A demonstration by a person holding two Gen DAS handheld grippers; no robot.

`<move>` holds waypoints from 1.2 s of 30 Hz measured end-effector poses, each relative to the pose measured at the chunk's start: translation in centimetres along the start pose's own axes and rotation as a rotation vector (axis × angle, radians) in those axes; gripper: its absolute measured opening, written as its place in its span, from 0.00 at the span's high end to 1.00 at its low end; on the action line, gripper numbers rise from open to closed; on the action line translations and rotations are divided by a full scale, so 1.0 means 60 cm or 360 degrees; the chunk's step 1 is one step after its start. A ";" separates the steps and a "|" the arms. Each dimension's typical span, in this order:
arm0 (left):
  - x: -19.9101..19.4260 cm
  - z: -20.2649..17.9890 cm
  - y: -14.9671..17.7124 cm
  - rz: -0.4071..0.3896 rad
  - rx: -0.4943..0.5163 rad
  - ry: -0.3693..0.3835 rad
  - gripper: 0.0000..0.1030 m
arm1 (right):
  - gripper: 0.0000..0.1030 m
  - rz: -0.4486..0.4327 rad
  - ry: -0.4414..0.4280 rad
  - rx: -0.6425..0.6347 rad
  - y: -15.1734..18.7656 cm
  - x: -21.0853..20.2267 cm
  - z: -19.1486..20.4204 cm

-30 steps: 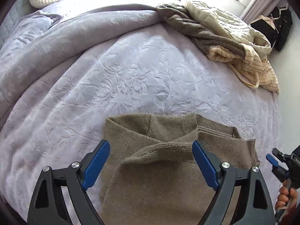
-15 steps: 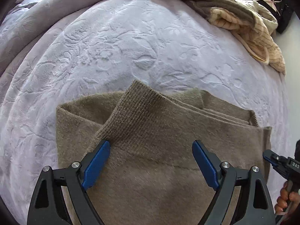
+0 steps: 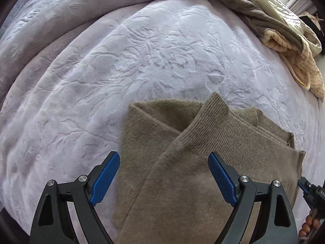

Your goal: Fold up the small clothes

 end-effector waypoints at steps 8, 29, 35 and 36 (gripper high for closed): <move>-0.047 0.072 0.115 0.0067 -0.0145 -0.0005 0.13 | 0.67 0.0037 0.0009 0.0077 0.064 -0.022 -0.052; -0.096 0.128 0.248 0.0236 0.0099 0.0440 0.13 | 0.54 0.0172 -0.0280 0.0056 0.361 -0.013 0.135; -0.065 0.112 0.243 0.0360 0.0228 0.0586 0.33 | 0.54 0.0237 -0.0358 0.0353 0.427 0.097 0.162; -0.060 0.110 0.244 0.0372 0.0235 0.0620 0.41 | 0.54 0.0209 -0.0369 0.0407 0.429 0.106 0.162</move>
Point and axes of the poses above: each gripper's, at about its wrist camera, not at the fingertips, and x roughly the way its jaws point, z to its left, y to its underside, the point moved 7 cm from there along x, roughly the way its jaws point, and after that the axes turned 8 degrees about y, right-handed, at the moved point
